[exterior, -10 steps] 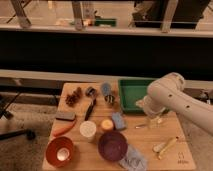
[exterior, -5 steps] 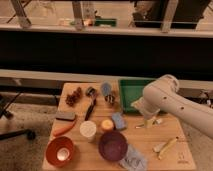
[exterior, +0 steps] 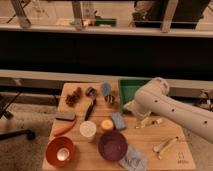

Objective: Place sponge in paper cup

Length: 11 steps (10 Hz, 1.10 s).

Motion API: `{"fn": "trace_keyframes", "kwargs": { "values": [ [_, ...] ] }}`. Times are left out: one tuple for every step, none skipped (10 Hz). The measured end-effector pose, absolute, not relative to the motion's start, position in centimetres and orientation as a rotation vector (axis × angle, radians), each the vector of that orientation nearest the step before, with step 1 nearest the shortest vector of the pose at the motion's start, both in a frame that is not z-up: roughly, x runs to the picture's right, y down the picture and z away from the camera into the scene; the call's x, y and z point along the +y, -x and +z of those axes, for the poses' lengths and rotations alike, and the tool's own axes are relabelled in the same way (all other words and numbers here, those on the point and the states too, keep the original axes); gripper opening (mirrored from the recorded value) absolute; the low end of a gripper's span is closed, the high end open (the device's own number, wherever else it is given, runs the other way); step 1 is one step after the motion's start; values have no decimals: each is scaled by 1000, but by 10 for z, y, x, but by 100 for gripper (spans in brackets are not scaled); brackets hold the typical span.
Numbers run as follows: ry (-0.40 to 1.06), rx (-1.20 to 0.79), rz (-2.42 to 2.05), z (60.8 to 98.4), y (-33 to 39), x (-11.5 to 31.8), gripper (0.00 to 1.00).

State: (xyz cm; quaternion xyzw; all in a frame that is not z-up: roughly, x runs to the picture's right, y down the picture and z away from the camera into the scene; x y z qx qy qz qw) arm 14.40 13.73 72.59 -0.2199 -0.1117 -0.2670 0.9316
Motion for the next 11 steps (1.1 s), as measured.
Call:
{"fn": "trace_keyframes", "kwargs": {
  "values": [
    [442,-235,-571,728,-138,140,80],
    [438,-238,-587,730,-135,141,80],
    [433,-243,-610,732,-131,142,80],
    [430,-245,-629,735,-127,143,80],
    [428,-247,-649,738,-124,144,80],
    [426,-248,-665,740,-121,145,80],
    [424,-250,-693,744,-116,146,80],
    [423,-252,-709,746,-114,146,80],
    [422,-254,-725,748,-112,147,80],
    [424,-260,-745,751,-112,148,80],
    [427,-268,-765,756,-111,149,80]
  ]
}}
